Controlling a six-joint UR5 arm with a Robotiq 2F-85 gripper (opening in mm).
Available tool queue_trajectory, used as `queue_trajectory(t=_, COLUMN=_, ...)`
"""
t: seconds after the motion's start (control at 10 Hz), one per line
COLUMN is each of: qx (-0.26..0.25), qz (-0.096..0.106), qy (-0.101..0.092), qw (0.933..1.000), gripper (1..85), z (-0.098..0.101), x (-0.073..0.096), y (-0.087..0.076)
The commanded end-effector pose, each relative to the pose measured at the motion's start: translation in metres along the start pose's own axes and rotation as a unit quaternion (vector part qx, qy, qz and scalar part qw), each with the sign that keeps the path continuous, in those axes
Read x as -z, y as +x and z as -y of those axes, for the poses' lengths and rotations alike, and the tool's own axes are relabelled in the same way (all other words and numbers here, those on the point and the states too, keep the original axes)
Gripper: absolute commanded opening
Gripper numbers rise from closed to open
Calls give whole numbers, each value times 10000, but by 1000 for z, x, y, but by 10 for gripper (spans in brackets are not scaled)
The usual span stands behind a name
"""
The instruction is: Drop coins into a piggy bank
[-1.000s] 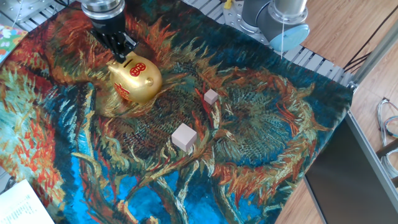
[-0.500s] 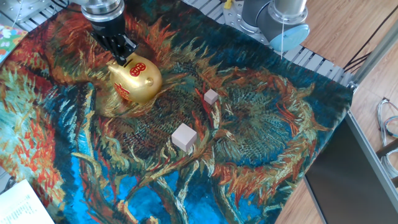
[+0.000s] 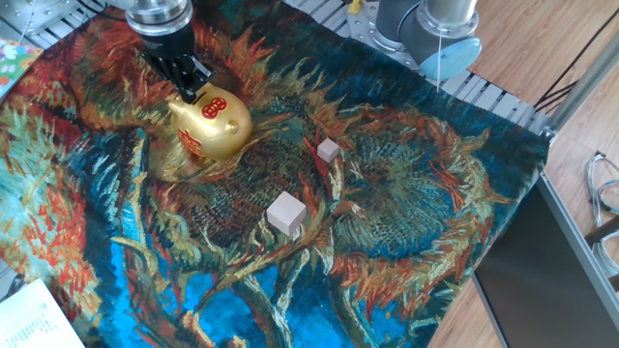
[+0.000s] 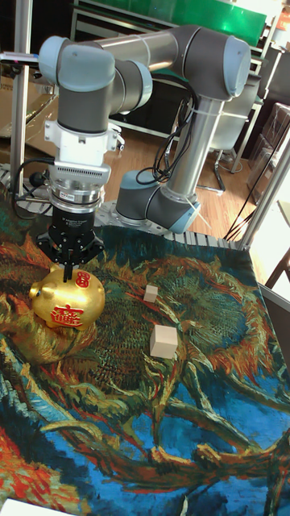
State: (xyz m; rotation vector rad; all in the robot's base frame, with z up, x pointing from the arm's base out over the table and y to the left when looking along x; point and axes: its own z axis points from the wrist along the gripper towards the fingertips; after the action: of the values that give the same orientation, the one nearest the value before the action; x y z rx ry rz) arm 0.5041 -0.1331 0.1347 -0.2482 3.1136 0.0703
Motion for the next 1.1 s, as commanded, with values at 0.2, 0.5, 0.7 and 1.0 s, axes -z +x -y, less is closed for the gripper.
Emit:
queue_trajectory(t=0.2, qx=-27, qz=65, qy=-70, qw=10000, gripper=13, z=1, x=-3, y=-1)
queue_trajectory(t=0.5, qx=-65, qz=62, qy=-102, qw=9999, gripper=13, z=-1, x=-4, y=0)
queue_trajectory(t=0.7, qx=-66, qz=71, qy=-109, qw=9999, gripper=13, z=0, x=-7, y=2)
queue_trajectory(t=1.0, qx=-73, qz=77, qy=-100, qw=9999, gripper=13, z=2, x=-9, y=6)
